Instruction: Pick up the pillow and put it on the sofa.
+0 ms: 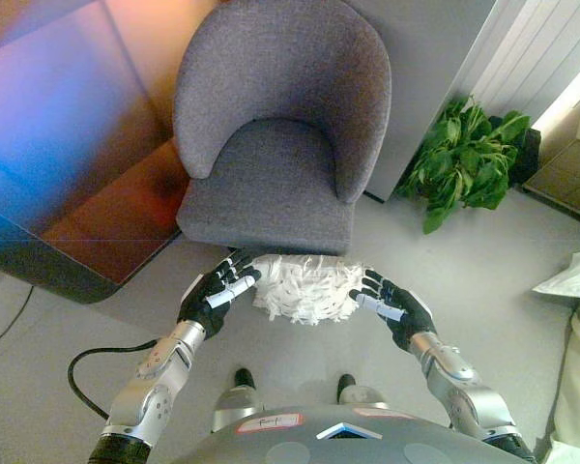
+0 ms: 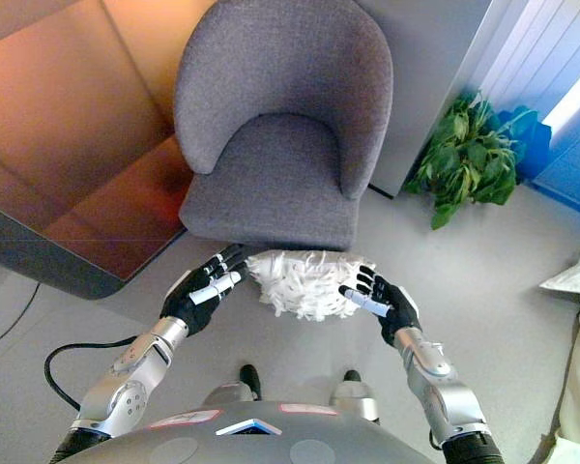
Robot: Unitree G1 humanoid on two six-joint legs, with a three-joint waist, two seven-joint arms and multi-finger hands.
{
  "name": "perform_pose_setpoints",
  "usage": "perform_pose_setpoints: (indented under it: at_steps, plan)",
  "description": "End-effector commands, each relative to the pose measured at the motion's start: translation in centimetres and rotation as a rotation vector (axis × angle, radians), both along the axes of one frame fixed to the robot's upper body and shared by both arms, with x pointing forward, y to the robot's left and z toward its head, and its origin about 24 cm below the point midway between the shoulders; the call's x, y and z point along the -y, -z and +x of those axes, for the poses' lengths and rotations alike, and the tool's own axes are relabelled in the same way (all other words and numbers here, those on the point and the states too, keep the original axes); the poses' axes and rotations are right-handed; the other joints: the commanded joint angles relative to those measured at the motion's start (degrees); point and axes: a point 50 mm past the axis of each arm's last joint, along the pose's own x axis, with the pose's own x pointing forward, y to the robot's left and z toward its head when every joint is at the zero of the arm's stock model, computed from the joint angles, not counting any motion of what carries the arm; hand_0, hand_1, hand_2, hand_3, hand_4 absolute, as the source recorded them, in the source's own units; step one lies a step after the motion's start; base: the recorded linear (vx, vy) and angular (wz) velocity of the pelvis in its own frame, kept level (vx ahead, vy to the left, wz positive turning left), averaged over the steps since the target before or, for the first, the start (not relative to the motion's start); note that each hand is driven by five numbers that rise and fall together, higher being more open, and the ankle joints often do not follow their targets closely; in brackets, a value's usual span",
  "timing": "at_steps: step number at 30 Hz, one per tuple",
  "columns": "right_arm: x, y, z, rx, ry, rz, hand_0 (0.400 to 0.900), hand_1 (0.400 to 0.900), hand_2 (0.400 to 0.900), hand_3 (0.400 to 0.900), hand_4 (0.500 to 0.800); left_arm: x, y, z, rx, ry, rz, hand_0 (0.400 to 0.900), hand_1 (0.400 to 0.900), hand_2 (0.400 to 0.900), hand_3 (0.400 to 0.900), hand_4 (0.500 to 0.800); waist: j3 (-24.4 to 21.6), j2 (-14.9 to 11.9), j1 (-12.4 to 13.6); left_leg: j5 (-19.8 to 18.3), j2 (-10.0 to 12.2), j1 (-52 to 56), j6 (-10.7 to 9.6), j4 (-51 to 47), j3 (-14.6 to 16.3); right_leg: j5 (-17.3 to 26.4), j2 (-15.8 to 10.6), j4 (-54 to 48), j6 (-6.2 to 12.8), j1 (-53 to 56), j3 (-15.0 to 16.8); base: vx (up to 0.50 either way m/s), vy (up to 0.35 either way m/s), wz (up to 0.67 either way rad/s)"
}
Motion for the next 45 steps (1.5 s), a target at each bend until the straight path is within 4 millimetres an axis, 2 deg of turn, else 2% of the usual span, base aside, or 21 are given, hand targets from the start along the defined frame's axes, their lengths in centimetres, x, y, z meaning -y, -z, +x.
perform_pose_setpoints:
  at_steps: [1, 9, 22, 29, 34, 39, 41, 42, 43, 45]
  plan:
    - [0.2, -4.3, 3.5, 0.262, -0.016, -0.021, 0.9, 0.9, 0.9, 0.9, 0.8, -1.4, -3.8, 3.4, 0.246, -0.022, 0.055, 0.9, 0.9, 0.9, 0.9, 0.8, -0.47, -1.57, -1.04, -7.1, -0.74, 4.17, 1.38, 2.19, -0.62, 1.72, 0.76, -0.02, 0.55, -2.15, 0.86, 0.0, 0.0, 0.0]
    - [0.4, -4.1, 3.2, 0.253, -0.006, -0.041, 0.9, 0.9, 0.9, 0.9, 0.8, -1.5, -4.3, 3.3, 0.273, -0.01, 0.038, 0.9, 0.9, 0.9, 0.9, 0.8, -0.46, -1.28, -1.33, -6.88, -0.68, 4.47, 1.42, 1.07, -0.06, 1.63, 0.93, -0.03, 0.64, -2.53, 0.6, 0.0, 0.0, 0.0]
    - [1.7, -4.9, 3.4, 0.308, -0.011, -0.267, 0.9, 0.9, 0.9, 0.9, 0.8, -1.1, -4.3, 3.0, 0.259, 0.034, 0.0, 0.9, 0.9, 0.9, 0.9, 0.8, -0.32, -1.1, -1.33, -7.13, -0.33, 4.94, 1.58, 1.62, 0.62, 0.96, 1.16, -0.03, 0.4, -1.68, 0.39, 0.01, -0.02, -0.02]
    - [2.0, -4.8, 3.3, 0.301, 0.009, -0.258, 0.9, 0.9, 0.9, 0.9, 0.8, -1.4, -4.3, 2.7, 0.262, 0.043, -0.014, 0.9, 0.9, 0.9, 0.9, 0.8, -0.07, -1.11, -1.22, -7.03, 0.21, 5.01, 1.36, 2.0, 0.55, 0.59, 1.84, -0.03, -0.13, -1.34, 0.42, 0.02, -0.065, -0.01]
    - [2.1, -4.9, 3.3, 0.306, 0.009, -0.237, 0.9, 0.9, 0.9, 0.9, 0.8, -1.3, -4.3, 2.4, 0.253, 0.055, -0.05, 0.9, 0.9, 0.9, 0.9, 0.8, 0.41, -1.26, -1.04, -6.84, 1.6, 4.14, 0.6, 3.73, 0.13, 0.12, 2.58, 0.03, -0.9, -1.28, 0.62, 0.02, -0.102, 0.0]
    - [2.5, -5.5, 3.7, 0.328, -0.011, -0.246, 0.9, 0.9, 0.9, 0.9, 0.8, -1.6, -4.5, 2.2, 0.266, 0.039, -0.085, 0.9, 0.9, 0.9, 0.9, 0.8, 2.39, -1.97, -0.41, -4.72, 4.44, -0.12, -1.21, 12.78, -2.52, -0.16, 3.48, 1.21, -2.69, -1.99, 1.45, -0.02, -0.115, -0.05]
    - [2.7, -5.7, 3.8, 0.332, -0.019, -0.254, 0.9, 0.9, 0.9, 0.9, 0.8, -2.0, -5.0, 2.1, 0.308, -0.015, -0.091, 0.9, 0.9, 0.9, 0.9, 0.8, 3.5, -2.48, -0.25, -2.48, 6.76, -2.72, -2.17, 20.89, -4.35, -0.5, 4.08, 2.04, -4.04, -2.27, 2.16, -0.01, -0.124, -0.12]
    - [2.8, -5.7, 3.8, 0.333, -0.022, -0.253, 0.9, 0.9, 0.9, 0.9, 0.8, -2.2, -5.1, 2.2, 0.319, -0.053, -0.109, 0.9, 0.9, 0.9, 0.9, 0.8, 3.93, -3.24, 0.03, -0.07, 7.4, -4.81, -2.49, 25.45, -5.55, -0.27, 3.98, 2.34, -4.78, -2.57, 2.55, 0.0, -0.135, -0.17]
    - [2.9, -5.7, 3.7, 0.333, -0.026, -0.252, 0.9, 0.9, 0.9, 0.9, 0.8, -2.3, -5.2, 2.1, 0.326, -0.072, -0.127, 0.9, 0.9, 0.9, 0.9, 0.8, 4.54, -3.63, 0.3, 0.54, 7.99, -6.71, -2.55, 30.08, -7.06, -0.19, 4.18, 2.43, -5.34, -2.25, 2.76, 0.02, -0.132, -0.19]
    - [3.0, -5.4, 3.2, 0.325, -0.037, -0.251, 0.9, 0.9, 0.9, 0.9, 0.8, -2.2, -5.0, 1.5, 0.332, -0.064, -0.148, 0.9, 0.9, 0.9, 0.9, 0.8, 5.12, -5.19, 0.94, 1.22, 7.19, -10.73, -1.78, 38.57, -9.03, 0.06, 3.61, 2.67, -6.34, -2.07, 3.71, 0.06, -0.136, -0.16]
